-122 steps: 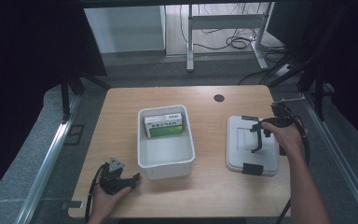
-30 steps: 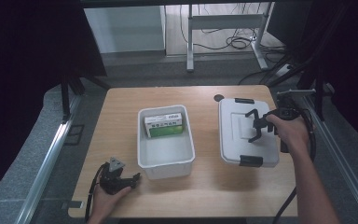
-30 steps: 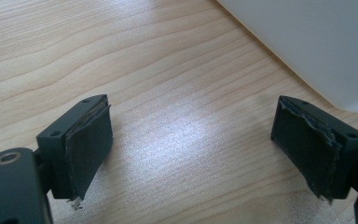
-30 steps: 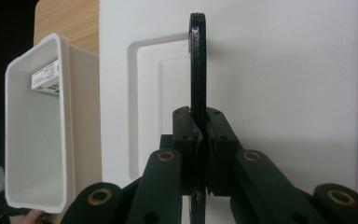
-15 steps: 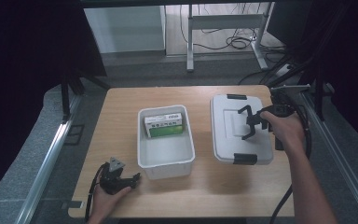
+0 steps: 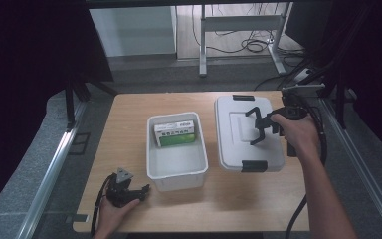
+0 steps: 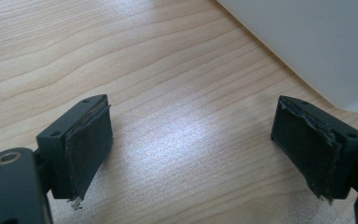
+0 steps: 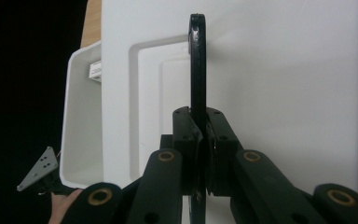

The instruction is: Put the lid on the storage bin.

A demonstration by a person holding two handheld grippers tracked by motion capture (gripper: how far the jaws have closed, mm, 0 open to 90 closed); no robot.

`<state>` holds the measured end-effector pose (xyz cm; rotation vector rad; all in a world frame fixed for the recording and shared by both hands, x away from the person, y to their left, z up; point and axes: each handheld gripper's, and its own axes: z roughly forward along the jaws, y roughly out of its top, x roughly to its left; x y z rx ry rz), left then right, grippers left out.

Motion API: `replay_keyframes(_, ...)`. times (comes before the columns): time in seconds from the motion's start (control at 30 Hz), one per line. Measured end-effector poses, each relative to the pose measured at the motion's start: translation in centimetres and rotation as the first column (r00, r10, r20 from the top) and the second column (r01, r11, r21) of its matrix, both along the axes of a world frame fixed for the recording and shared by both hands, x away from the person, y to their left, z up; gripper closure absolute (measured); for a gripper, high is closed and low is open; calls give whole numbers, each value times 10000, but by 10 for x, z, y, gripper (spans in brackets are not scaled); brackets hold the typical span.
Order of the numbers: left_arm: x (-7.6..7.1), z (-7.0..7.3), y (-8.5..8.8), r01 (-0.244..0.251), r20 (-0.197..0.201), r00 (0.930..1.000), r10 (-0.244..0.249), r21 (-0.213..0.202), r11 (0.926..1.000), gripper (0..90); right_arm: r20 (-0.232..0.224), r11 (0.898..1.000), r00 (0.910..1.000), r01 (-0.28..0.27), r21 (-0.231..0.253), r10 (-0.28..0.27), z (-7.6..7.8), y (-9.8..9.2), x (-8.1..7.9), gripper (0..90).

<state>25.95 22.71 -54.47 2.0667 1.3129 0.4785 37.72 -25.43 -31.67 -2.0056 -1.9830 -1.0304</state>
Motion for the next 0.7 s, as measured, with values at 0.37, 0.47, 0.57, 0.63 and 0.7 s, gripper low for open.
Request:
replay_keyframes(0.37, 0, 0, 0, 0, 2, 10000, 0, -4, 10000, 124, -9, 9996, 9996, -281, 64, 281, 5, 22, 3, 847)
replay_keyframes(0.47, 0, 0, 0, 3, 0, 10000, -3, -4, 10000, 124, -4, 9995, 9995, -313, 64, 313, 6, 26, 4, 847)
replay_keyframes(0.57, 0, 0, 0, 5, 0, 10000, -5, -5, 10000, 124, -41, 9994, 9994, -338, 12, 338, 8, 33, 4, 847)
replay_keyframes(0.63, 0, 0, 0, 3, 1, 10000, -3, -6, 10000, 124, 4, 9994, 9994, -348, 13, 348, 9, 35, 4, 847)
replay_keyframes(0.7, 0, 0, 0, 4, 2, 10000, -4, -3, 10000, 124, -37, 9992, 9992, -402, -4, 402, 11, 41, 5, 847)
